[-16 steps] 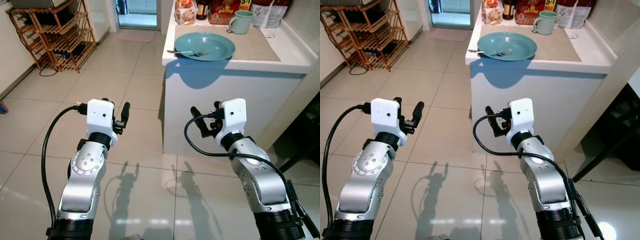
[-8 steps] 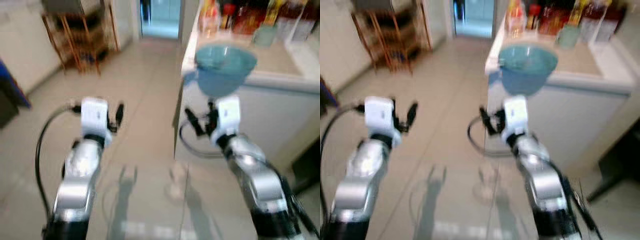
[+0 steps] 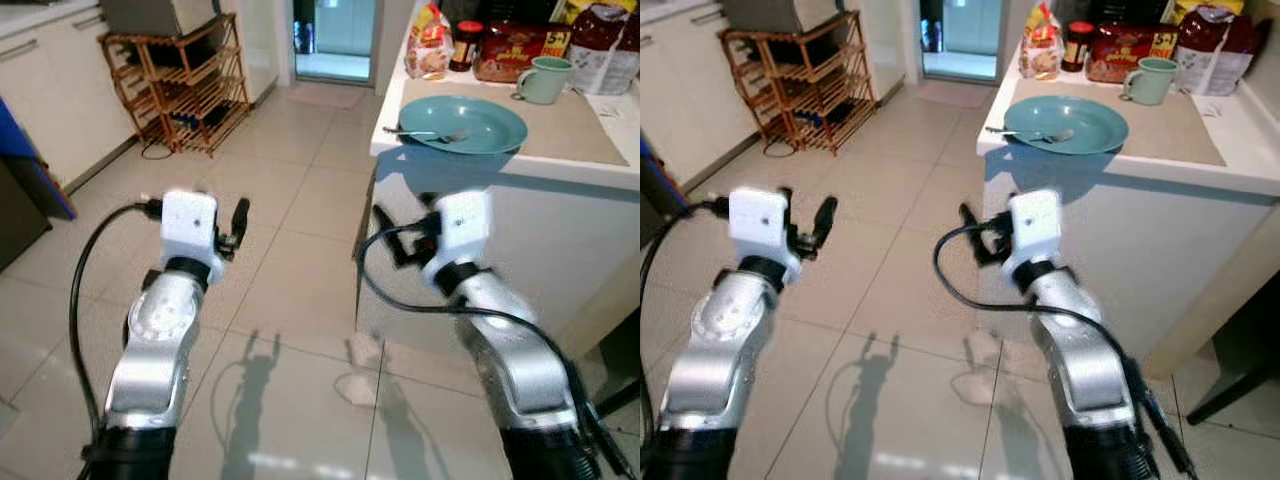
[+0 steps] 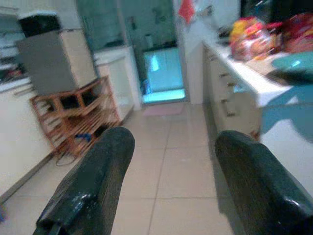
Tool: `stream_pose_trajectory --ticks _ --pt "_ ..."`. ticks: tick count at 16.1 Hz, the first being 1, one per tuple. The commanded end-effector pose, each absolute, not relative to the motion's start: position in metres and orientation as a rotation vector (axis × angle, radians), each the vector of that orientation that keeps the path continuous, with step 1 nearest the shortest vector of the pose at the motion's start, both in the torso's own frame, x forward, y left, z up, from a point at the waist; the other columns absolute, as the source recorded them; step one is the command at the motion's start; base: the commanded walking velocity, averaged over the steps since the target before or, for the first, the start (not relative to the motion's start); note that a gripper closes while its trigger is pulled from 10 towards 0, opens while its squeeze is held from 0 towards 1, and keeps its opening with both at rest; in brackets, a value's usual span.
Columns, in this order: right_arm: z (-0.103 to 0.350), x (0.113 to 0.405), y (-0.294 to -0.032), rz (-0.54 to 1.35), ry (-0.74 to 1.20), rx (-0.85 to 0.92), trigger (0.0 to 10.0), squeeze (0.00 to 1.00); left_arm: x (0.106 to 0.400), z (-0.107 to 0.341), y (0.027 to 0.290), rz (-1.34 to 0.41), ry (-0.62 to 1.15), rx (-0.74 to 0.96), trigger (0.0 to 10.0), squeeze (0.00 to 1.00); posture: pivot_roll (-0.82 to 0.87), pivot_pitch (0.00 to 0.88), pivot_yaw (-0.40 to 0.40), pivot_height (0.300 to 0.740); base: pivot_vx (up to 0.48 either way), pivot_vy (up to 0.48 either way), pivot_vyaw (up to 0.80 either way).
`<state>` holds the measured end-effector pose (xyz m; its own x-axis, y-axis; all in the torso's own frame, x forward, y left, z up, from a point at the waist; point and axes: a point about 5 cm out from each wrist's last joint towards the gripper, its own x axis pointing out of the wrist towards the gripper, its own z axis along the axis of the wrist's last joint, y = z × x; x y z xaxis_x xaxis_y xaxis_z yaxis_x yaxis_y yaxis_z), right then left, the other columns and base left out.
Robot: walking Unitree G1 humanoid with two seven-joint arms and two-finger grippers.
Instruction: Setting the table
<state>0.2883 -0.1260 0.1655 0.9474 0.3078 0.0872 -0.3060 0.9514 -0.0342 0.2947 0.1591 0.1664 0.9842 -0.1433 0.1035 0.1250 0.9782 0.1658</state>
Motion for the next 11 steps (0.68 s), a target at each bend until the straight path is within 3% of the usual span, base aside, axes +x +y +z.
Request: stream_pose_trajectory --ticks 1,2,7,11 --pt "0.173 0.282 -0.127 0.291 -0.132 -0.010 10.0 0.00 0.297 0.169 0.157 -0.156 -0.118 0.170 10.0 0.00 0.05 0.000 0.030 0.740 0.311 0.000 0.00" --pt "0.174 0.279 -0.128 0.278 -0.139 0.001 10.0 0.00 0.296 0.171 0.158 -0.157 -0.123 0.175 10.0 0.00 0.05 0.000 0.030 0.740 0.311 0.000 0.00" --pt "0.184 0.270 -0.142 0.213 -0.184 0.063 10.0 0.00 0.290 0.199 0.150 -0.182 -0.212 0.193 10.0 0.00 0.07 0.020 -0.029 0.740 0.310 0.000 -0.80" --pt "0.179 0.268 -0.150 0.178 -0.148 0.061 10.0 0.00 0.283 0.188 0.147 -0.182 -0.165 0.166 10.0 0.00 0.06 0.031 -0.040 0.740 0.311 0.000 -0.80"
